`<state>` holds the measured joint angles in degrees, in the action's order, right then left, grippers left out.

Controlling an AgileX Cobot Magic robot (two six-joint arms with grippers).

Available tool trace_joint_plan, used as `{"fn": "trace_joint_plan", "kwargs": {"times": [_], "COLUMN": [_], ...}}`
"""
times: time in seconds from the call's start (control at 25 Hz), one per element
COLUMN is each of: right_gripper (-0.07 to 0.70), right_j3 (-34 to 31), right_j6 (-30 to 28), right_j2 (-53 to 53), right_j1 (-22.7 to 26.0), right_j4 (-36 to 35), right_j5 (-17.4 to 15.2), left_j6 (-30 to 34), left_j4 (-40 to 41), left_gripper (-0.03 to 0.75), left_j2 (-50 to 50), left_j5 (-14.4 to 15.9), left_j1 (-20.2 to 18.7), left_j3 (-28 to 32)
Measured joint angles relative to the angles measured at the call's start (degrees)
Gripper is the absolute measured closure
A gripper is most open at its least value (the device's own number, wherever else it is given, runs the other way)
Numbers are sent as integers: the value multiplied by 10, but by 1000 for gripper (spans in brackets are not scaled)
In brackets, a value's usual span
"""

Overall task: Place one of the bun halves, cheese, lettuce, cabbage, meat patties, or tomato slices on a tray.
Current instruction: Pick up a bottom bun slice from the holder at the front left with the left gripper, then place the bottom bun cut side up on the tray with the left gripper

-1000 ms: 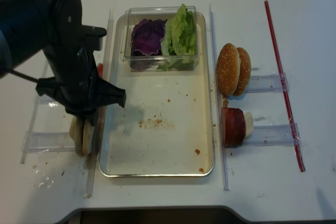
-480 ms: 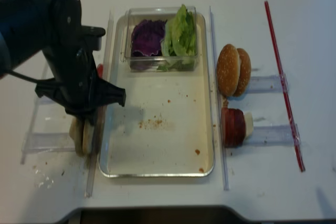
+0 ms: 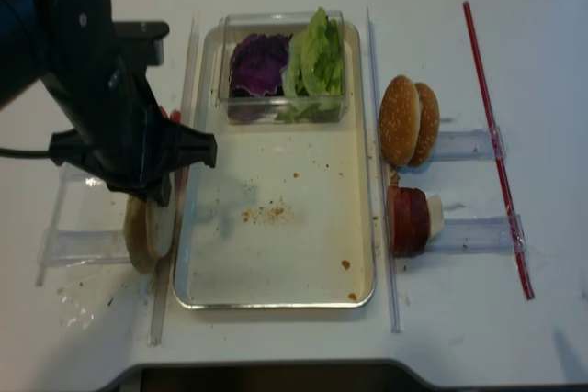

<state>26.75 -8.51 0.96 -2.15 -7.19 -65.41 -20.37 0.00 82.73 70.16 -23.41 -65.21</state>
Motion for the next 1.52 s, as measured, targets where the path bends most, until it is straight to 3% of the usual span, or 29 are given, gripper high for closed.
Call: {"fn": "trace_joint_plan", "kwargs": {"times": [0.2,0.4,0.84,1.04,1.28,1.52], "right_gripper": [49,49,49,49,49,49], "right_j3": [0,0,0,0,0,0], "right_j6": [0,0,0,0,0,0], "right_j2": [0,0,0,0,0,0], "right_j1": [0,0,0,0,0,0], "right_j4": [0,0,0,0,0,0], "right_j5": [0,0,0,0,0,0], "left_j6": [2,46,252,356,399,436], "left_j4": [-29,-99,-302,-384,-410,-453], "left_gripper": [668,668,670,670,671,671], "left_j2": [-6,-6,65,106,144,174], "left_j5": [1,1,0,-18,-38,-43], "left_j1": [0,0,1,25,60,64], "left_j3": [-11,-22,-22,-22,-22,-22]}}
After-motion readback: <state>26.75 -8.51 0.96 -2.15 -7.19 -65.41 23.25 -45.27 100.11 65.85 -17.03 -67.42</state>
